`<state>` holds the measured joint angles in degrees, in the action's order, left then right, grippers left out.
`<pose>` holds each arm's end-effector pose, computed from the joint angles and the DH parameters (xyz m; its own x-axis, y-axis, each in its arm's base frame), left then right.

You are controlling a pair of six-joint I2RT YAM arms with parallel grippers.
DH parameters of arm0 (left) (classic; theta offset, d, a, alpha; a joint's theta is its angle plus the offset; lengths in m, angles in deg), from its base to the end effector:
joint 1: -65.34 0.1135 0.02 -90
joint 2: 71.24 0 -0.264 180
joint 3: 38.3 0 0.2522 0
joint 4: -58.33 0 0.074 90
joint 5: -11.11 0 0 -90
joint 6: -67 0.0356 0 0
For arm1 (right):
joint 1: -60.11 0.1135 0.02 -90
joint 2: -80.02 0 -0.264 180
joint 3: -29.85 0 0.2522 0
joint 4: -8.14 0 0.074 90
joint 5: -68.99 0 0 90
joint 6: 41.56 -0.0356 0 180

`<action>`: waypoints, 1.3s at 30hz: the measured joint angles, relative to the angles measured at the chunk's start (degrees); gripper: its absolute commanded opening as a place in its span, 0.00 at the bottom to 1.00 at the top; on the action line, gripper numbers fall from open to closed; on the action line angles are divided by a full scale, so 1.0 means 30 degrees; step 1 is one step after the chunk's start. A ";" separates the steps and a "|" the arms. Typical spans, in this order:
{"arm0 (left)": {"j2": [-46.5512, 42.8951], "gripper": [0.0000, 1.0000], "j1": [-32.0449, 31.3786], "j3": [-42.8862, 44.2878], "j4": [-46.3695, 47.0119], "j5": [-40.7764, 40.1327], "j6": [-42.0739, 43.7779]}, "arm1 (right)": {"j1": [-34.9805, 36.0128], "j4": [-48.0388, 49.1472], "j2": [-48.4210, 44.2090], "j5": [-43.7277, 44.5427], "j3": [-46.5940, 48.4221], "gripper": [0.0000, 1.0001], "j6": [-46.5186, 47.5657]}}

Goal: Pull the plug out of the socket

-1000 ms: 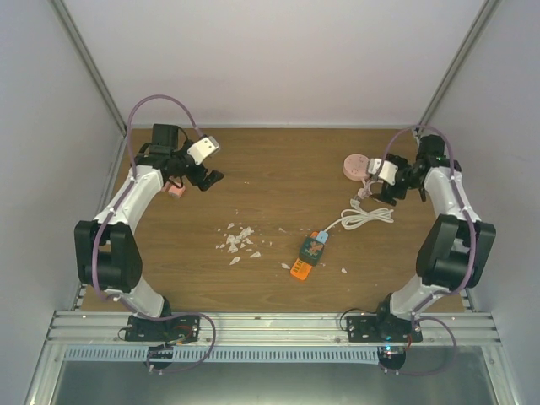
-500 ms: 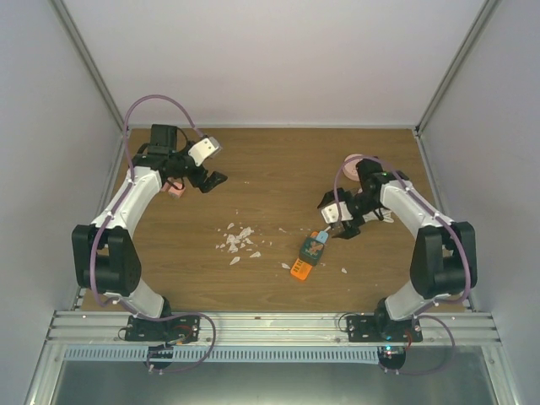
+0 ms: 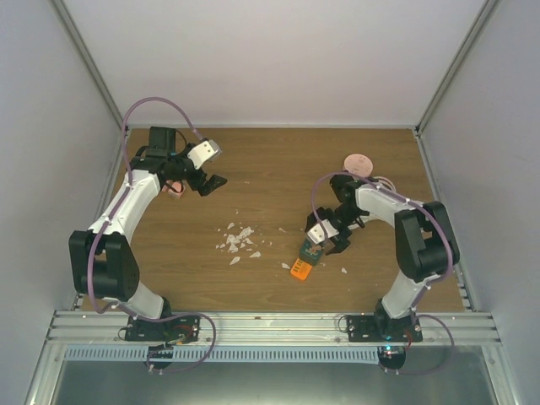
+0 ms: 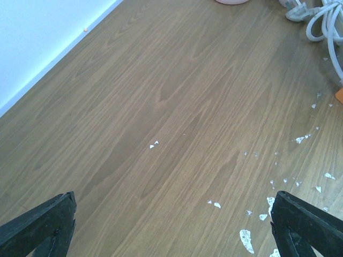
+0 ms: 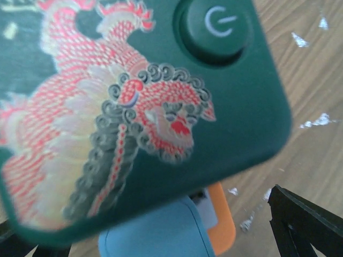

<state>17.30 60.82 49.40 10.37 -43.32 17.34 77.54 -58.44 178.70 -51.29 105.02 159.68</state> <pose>0.3306 -0.0469 0.2963 -0.2830 0.5505 -0.7854 0.8255 0.5567 0.0928 0.2722 0.1043 0.1691 0.5860 -0.6597 -0.4705 -0.7958 -0.5778 -0.1812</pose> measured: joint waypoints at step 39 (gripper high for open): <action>-0.0102 0.99 0.0590 0.0372 0.1035 0.2761 -0.2142 | 0.1800 0.9347 0.2091 -0.2266 -0.0874 0.46 -1.7588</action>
<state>16.99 62.59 50.51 13.47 -35.04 10.92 82.94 -30.40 184.97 -58.09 102.40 106.92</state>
